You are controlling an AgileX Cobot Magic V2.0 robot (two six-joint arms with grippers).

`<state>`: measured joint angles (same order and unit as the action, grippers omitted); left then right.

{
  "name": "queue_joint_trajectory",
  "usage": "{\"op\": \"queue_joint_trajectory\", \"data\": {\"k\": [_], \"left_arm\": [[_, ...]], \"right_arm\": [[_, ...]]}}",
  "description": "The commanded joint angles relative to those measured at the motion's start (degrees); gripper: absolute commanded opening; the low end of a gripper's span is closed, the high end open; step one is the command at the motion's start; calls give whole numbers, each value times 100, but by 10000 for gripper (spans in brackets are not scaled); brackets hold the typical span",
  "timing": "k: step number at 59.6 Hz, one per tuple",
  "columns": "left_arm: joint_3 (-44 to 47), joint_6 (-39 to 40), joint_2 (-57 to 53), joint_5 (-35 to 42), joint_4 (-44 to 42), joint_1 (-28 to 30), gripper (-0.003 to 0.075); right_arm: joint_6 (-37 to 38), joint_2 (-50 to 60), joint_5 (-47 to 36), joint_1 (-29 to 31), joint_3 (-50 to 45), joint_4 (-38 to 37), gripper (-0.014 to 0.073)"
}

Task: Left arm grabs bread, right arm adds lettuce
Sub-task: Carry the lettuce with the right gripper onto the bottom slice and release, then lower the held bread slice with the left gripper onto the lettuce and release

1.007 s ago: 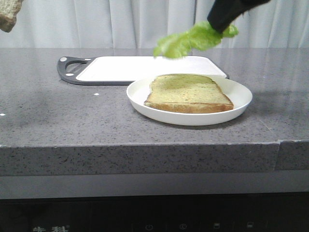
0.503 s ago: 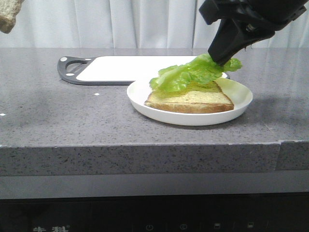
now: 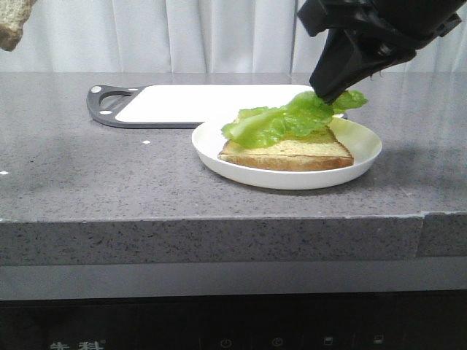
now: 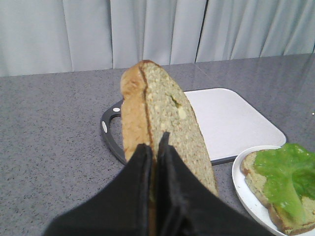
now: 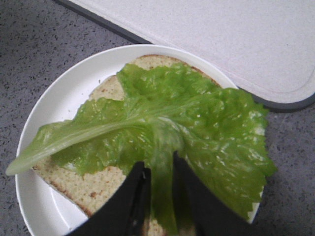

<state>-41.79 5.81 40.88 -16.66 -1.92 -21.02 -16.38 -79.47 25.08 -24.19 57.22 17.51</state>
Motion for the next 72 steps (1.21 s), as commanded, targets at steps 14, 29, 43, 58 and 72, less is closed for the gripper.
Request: {"op": "queue_joint_trajectory", "data": {"k": [14, 29, 43, 58, 72], "left_arm": [[-164, 35, -29, 417, 45, 17, -21], [-164, 35, 205, 397, 648, 17, -21], [-742, -37, 1264, 0, 2013, 17, -20], [-1823, -3166, 2635, -1069, 6471, 17, -20], [-1917, -5051, 3856, -1710, 9594, -116, -20]], "right_arm": [[-55, 198, -306, -10, 329, 72, 399], [-50, 1094, -475, -10, 317, 72, 274], [-50, 2447, -631, -10, -434, 72, -66], [-50, 3768, -376, -5, -1262, 65, -58], [-50, 4276, -201, -5, -1440, 65, -58]]}}
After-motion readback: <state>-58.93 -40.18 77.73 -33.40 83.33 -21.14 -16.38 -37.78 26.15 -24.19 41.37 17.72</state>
